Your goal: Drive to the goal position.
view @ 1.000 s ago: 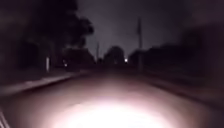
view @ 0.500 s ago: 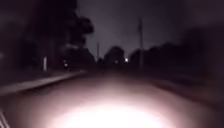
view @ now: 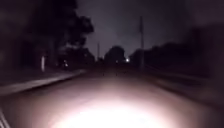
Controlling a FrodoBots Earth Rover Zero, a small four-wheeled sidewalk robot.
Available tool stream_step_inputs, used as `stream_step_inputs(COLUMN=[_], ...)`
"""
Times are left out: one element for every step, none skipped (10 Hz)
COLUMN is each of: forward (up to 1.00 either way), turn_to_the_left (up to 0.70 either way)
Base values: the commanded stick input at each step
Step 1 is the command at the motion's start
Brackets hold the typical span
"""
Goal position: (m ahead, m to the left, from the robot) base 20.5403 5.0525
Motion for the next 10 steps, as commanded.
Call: stream_step_inputs(forward=[0.70, 0.70, 0.70, 0.70, 0.70, 0.70, 0.70, 0.70, 0.70, 0.70], turn_to_the_left=[0.00, 0.00, 0.00, 0.00, 0.00, 0.00, 0.00, 0.00, 0.00, 0.00])
